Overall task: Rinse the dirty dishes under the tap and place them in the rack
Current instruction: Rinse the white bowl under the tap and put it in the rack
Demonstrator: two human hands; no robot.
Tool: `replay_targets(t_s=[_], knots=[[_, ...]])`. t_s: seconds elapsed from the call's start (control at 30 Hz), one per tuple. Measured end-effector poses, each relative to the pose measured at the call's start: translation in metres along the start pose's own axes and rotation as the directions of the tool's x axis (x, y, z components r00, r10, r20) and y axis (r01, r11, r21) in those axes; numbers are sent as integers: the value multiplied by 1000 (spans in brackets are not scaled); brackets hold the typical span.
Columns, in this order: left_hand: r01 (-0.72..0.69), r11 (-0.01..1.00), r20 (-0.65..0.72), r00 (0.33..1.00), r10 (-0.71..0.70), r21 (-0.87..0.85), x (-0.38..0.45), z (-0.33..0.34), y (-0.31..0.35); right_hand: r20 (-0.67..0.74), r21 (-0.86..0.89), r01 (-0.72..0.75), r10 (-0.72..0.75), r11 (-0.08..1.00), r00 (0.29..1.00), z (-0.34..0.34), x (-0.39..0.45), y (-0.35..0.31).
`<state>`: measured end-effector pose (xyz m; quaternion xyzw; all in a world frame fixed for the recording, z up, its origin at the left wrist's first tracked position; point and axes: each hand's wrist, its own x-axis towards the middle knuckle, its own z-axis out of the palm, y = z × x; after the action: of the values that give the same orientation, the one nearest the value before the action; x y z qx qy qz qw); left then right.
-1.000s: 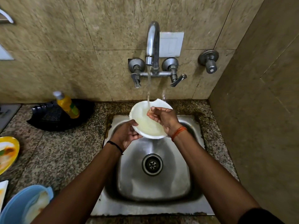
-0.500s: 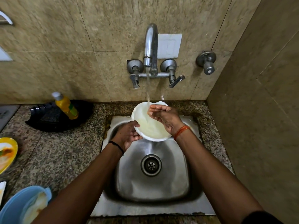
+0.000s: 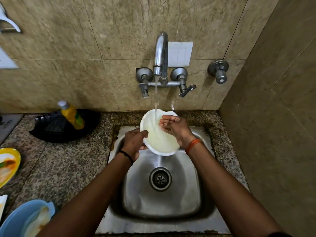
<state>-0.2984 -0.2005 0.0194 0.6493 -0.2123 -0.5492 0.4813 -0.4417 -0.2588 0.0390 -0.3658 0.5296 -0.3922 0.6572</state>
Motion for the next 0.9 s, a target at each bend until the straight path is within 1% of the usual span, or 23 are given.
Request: replay_targets(t_s=[0.03, 0.07, 0.1, 0.13, 0.17, 0.2, 0.27, 0.3, 0.4, 0.47, 0.57, 0.6, 0.67, 0.73, 0.87, 0.9], knots=[[-67, 994, -41, 997, 71, 83, 1, 3, 1, -60, -51, 33, -36, 998, 998, -3, 3, 0], [-153, 966, -70, 983, 171, 209, 3, 5, 3, -134, -87, 72, -83, 994, 987, -7, 5, -2], [-241, 897, -66, 956, 284, 371, 3, 8, 8, -206, -110, 106, -127, 988, 970, -12, 7, -5], [-316, 782, -17, 923, 385, 537, 3, 10, 14, -270, -124, 138, -168, 983, 948, -16, 7, -11], [-379, 638, 59, 884, 463, 671, 3, 13, 21, -320, -135, 166, -201, 977, 926, -19, 4, -18], [-422, 494, 136, 847, 514, 761, 3, 16, 28, -350, -143, 196, -235, 970, 907, -23, 2, -26], [-456, 257, 251, 787, 564, 852, 4, 27, 42, -357, -159, 255, -297, 954, 886, -28, -1, -42], [-468, 164, 301, 760, 576, 868, 5, 34, 46, -350, -176, 274, -320, 946, 880, -30, 0, -49], [-519, -95, 474, 670, 572, 849, 1, 53, 59, -321, -247, 293, -363, 924, 875, -31, 4, -62], [-518, -225, 548, 636, 543, 825, -4, 65, 69, -300, -294, 321, -406, 900, 863, -26, 9, -67], [-498, -363, 615, 608, 501, 788, -6, 79, 82, -331, -332, 313, -420, 890, 845, -19, 20, -72], [-486, -392, 624, 606, 493, 781, -6, 81, 85, -353, -351, 299, -421, 887, 835, -17, 22, -74], [-479, -398, 622, 604, 498, 783, -6, 81, 88, -388, -428, 259, -435, 866, 813, -15, 24, -77], [-479, -392, 619, 610, 494, 785, -7, 78, 88, -391, -504, 217, -445, 836, 806, -15, 25, -77], [-483, -373, 610, 656, 445, 792, -9, 70, 85, -406, -570, 184, -469, 801, 784, -13, 20, -77], [-476, -376, 606, 664, 439, 795, -9, 69, 83, -406, -571, 175, -462, 802, 789, -12, 19, -76]])
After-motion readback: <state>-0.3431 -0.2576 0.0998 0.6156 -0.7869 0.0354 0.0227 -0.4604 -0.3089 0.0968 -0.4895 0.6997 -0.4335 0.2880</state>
